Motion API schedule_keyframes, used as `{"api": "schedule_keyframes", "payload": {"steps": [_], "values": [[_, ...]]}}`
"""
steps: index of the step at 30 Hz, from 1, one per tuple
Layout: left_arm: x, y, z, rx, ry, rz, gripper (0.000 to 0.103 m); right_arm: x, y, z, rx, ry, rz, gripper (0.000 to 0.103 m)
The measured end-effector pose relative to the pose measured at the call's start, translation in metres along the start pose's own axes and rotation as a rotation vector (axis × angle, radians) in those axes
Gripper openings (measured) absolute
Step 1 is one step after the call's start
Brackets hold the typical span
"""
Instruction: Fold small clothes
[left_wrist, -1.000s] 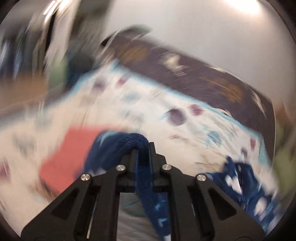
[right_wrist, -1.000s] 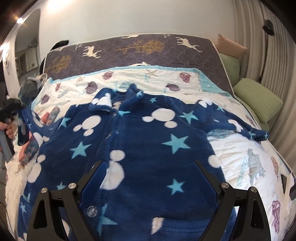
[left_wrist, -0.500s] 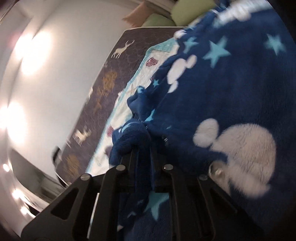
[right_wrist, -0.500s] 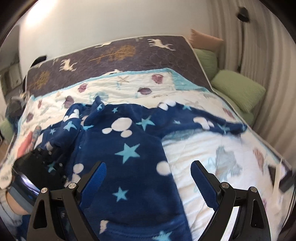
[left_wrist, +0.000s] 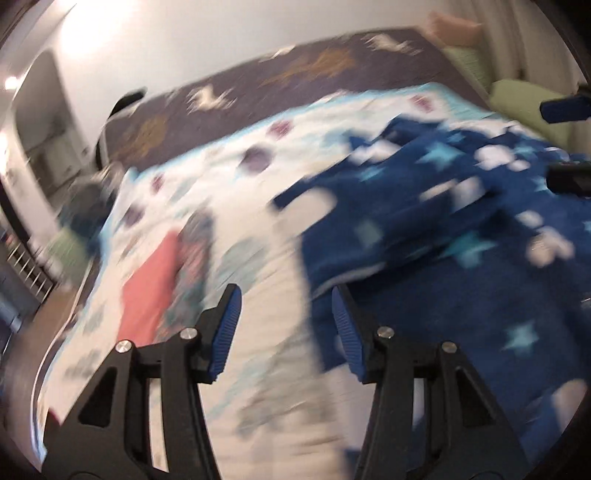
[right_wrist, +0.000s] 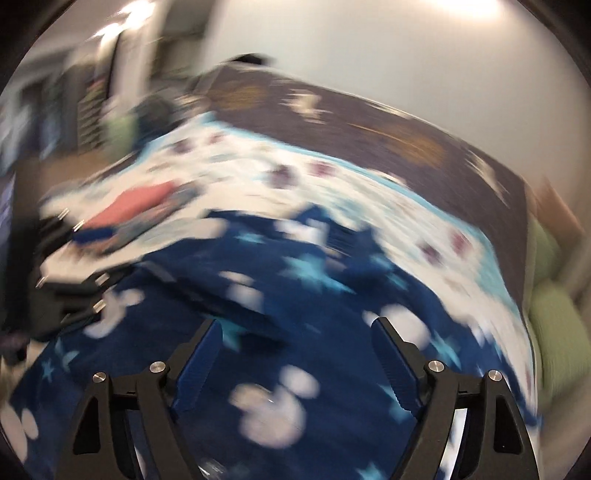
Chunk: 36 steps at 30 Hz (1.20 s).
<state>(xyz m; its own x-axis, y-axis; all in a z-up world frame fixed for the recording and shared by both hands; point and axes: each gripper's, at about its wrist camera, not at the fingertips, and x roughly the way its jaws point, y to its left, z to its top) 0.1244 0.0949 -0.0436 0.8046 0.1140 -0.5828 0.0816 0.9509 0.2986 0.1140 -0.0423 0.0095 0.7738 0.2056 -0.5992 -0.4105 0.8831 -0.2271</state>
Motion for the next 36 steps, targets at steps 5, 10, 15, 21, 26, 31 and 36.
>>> {"api": "schedule_keyframes", "payload": {"steps": [5,10,15,21,26,31,36], "values": [[0.015,0.015,-0.009,-0.108,0.043,-0.095,0.053,0.054,0.068,0.016,-0.296,0.03,0.021,0.07],[0.035,0.019,0.002,-0.136,0.057,-0.108,0.053,0.104,0.081,0.024,-0.339,0.118,0.011,0.061],[0.044,0.025,0.015,-0.143,0.058,-0.108,0.053,0.125,0.066,0.034,-0.242,0.195,0.051,0.006],[0.014,0.028,0.009,-0.169,-0.001,-0.229,0.054,0.081,-0.034,0.04,0.28,0.067,0.237,0.007],[0.026,-0.001,0.011,-0.054,0.034,-0.189,0.056,0.06,-0.146,-0.027,0.866,0.03,0.296,0.011],[0.051,0.007,0.007,-0.127,0.134,-0.155,0.056,0.05,-0.201,-0.123,1.196,0.091,0.179,0.012],[0.047,0.014,0.006,-0.17,0.129,-0.149,0.056,0.04,-0.213,-0.159,1.244,0.133,0.137,0.013]]}}
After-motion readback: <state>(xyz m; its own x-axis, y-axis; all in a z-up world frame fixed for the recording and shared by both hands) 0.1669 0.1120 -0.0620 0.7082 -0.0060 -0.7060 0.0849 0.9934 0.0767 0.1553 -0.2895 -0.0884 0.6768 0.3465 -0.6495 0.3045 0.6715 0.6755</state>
